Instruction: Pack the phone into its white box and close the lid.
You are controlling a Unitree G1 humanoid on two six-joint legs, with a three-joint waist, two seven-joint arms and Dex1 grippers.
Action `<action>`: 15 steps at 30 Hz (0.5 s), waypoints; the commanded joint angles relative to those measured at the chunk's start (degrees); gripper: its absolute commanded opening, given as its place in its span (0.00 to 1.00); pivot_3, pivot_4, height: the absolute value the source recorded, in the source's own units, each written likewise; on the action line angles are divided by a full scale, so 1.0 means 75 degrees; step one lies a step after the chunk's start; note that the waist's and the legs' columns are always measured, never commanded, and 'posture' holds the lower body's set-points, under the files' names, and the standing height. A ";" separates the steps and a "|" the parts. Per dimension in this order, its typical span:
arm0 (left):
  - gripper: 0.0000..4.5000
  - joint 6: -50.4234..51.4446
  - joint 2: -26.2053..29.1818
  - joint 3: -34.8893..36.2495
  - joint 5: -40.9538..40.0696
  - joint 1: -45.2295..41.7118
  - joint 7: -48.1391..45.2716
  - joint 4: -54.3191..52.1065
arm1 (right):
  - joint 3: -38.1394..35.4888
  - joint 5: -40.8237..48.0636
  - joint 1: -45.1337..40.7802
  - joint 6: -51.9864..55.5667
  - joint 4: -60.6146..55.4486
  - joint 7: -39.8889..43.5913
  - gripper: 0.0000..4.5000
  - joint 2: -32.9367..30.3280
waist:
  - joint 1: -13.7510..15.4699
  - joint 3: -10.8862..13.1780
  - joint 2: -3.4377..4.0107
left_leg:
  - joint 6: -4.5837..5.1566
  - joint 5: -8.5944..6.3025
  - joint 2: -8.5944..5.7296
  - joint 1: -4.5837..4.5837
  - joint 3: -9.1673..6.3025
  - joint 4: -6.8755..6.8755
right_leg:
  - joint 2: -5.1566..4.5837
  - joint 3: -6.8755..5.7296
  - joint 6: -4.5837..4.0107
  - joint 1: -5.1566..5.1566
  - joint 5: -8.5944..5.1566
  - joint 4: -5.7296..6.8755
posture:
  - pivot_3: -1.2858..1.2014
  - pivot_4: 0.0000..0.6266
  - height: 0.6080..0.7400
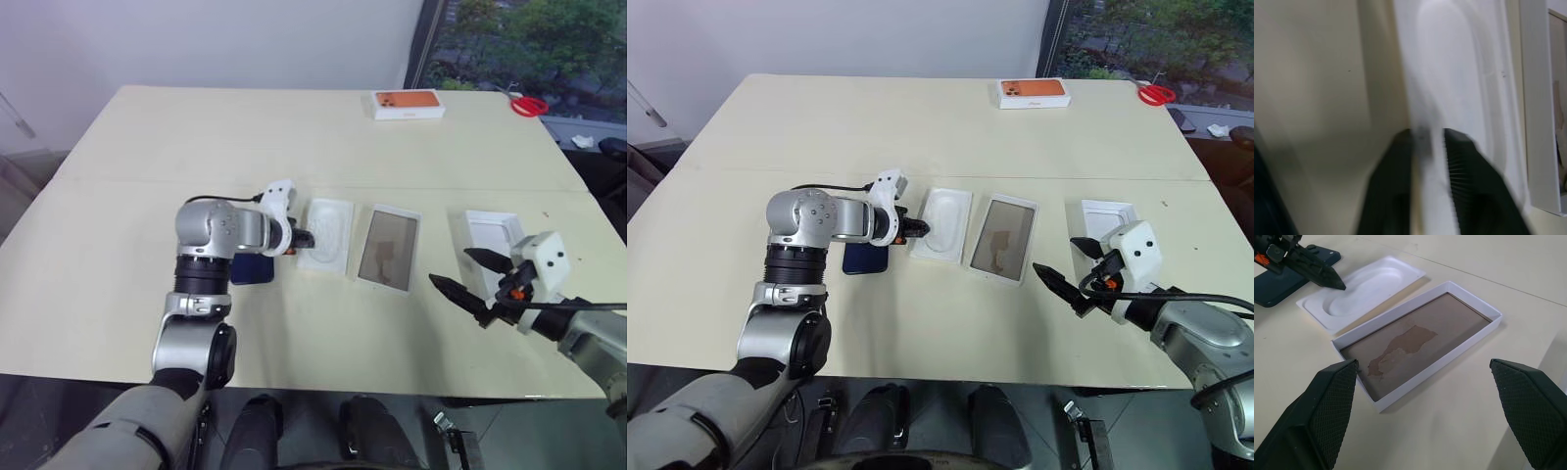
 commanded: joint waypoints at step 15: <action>0.02 0.0117 0.0060 0.1656 -0.0951 -0.0167 -0.0644 -0.0893 | -0.0241 0.0117 0.0009 -0.0076 -0.0295 0.0105 1.00 -0.0207 | 0.0008 0.0001 -0.0002 | -0.0006 0.0003 0.0001 -0.0004 -0.0001 -0.0001 | -0.0001 -0.0002 0.0000 -0.0003 0.0000 0.0001 | 0.52 0.24 1.00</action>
